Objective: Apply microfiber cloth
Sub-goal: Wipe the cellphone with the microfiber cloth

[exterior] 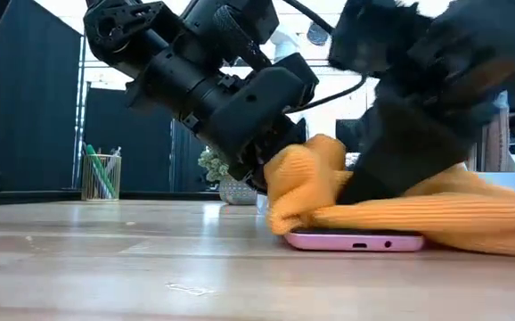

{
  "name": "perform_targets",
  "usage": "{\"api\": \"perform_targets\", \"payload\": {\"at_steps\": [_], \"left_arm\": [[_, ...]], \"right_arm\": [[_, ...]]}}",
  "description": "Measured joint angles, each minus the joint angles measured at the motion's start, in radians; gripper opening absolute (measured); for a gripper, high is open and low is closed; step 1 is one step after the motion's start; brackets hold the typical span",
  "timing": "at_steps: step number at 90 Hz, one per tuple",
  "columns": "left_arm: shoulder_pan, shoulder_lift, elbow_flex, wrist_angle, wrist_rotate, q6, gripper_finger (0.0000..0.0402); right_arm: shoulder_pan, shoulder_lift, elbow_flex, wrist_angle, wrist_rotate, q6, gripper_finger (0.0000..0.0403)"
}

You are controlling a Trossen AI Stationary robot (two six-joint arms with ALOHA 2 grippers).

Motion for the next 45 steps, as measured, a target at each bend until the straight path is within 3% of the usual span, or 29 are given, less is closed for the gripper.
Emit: {"api": "perform_targets", "payload": {"at_steps": [20,33,45], "left_arm": [[0.002,0.000,0.000,0.000,0.005,-0.002,0.0123],[0.002,0.000,-0.001,0.001,0.011,-0.002,0.0123],[0.002,0.000,-0.001,0.002,0.012,-0.002,0.0123]], "right_arm": [[0.014,-0.056,0.017,-0.069,-0.093,-0.060,0.0004],[-0.033,-0.093,0.028,-0.049,0.024,-0.135,0.0004],[-0.084,-0.039,0.025,0.019,0.027,-0.167,0.0004]]}}
